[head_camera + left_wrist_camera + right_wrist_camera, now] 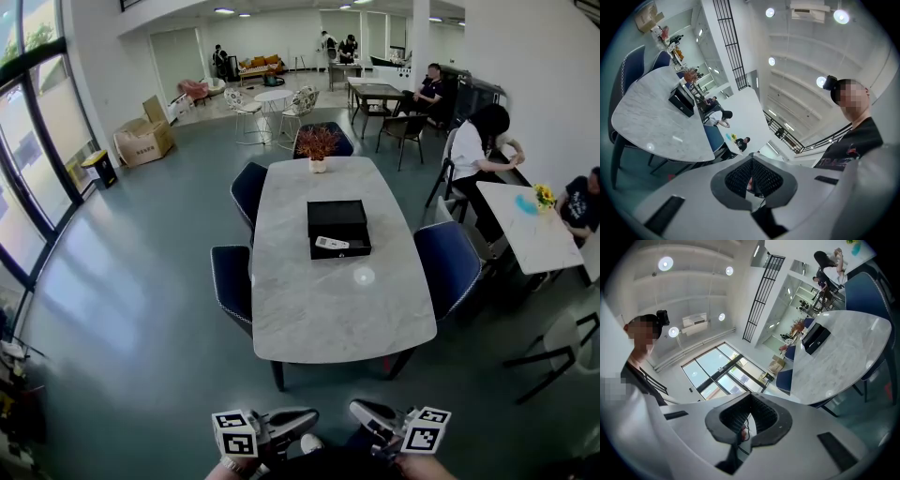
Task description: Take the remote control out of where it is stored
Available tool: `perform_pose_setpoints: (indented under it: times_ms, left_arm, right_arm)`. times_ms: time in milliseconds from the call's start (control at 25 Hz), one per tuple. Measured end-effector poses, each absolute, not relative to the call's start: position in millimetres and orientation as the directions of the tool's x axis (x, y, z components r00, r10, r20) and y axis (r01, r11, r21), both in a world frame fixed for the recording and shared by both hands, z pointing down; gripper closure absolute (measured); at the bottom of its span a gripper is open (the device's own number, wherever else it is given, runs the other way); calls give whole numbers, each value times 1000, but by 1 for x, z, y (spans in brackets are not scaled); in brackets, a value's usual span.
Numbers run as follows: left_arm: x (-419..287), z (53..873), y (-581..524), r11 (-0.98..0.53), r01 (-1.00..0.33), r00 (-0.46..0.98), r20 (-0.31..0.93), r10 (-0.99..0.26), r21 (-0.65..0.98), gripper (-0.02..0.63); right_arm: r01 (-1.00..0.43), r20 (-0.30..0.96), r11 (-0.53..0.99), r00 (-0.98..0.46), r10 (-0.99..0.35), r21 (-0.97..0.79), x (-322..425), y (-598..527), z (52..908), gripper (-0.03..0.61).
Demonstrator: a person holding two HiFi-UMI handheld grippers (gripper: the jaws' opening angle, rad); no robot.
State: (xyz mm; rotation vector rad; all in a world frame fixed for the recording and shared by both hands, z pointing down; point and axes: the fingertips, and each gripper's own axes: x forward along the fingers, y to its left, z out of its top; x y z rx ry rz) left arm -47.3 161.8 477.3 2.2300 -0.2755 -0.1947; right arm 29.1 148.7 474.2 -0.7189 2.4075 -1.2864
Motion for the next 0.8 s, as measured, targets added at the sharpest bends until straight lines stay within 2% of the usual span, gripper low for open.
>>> perform_pose_setpoints:
  times_ms: [800]
  left_arm:
    - [-86, 467, 159, -611, -153, 946, -64, -319, 776, 611]
  right_arm:
    - [-269, -37, 490, -848, -528, -829, -6, 138, 463, 569]
